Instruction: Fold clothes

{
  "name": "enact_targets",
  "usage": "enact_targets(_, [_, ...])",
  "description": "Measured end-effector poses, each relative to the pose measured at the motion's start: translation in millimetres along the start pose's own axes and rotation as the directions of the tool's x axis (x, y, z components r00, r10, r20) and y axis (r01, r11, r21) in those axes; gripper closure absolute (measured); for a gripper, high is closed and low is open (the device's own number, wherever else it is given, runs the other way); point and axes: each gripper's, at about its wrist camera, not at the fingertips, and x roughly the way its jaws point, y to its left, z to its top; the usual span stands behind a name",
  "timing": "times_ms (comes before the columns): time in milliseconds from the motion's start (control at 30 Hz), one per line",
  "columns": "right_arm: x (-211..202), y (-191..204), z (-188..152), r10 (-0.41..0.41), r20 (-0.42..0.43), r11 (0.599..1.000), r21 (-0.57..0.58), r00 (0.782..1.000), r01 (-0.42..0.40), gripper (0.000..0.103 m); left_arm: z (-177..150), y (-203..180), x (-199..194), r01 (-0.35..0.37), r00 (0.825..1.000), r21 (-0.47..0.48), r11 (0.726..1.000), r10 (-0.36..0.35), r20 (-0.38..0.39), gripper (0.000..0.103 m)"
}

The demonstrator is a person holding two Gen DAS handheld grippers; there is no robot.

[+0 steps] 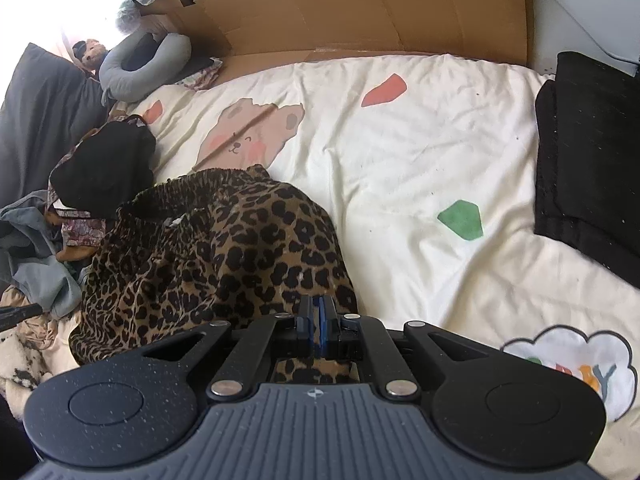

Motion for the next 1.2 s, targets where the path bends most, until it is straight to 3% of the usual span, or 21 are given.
enact_targets(133, [10.8,-1.0,6.5,0.006,0.003,1.000,-0.001,1.000,-0.006,0.099,19.5,-12.1,19.5,0.032,0.999,0.048,0.998,-0.032,0.017,0.092])
enact_targets(233, [18.9,-1.2,11.7,0.013,0.007,1.000,-0.007,1.000,-0.013,0.090,33.2,-20.8,33.6,0.054,0.998,0.082,0.995,-0.056,0.025,0.088])
enact_targets(367, [30.8,-1.6,18.5,0.025,0.011,0.999,-0.022,1.000,-0.025,0.090,49.4,-34.5,52.5,0.075,0.996,0.139,0.987,-0.080,0.035,0.076])
enact_targets(600, [56.2,-2.9,31.6,0.044,0.015,0.998,-0.039,0.999,-0.043,0.090,64.4,-56.9,90.1,0.084,0.995,0.213,0.973,-0.092,0.025,0.072])
enact_targets(867, [79.4,-0.5,33.0,0.058,0.003,0.997,-0.047,0.998,-0.058,0.090,64.5,-70.6,113.0,0.055,0.997,0.320,0.946,-0.069,0.032,0.072])
enact_targets(1033, [89.5,-0.6,29.5,0.068,-0.008,0.997,-0.037,0.998,-0.068,0.090,66.3,-73.6,118.9,0.020,0.997,0.354,0.935,-0.045,0.062,0.061])
enact_targets(1200, [95.6,1.0,29.0,0.073,-0.010,0.997,-0.038,0.997,-0.073,0.090,64.9,-75.9,134.7,0.017,0.999,0.376,0.926,-0.032,0.032,0.061])
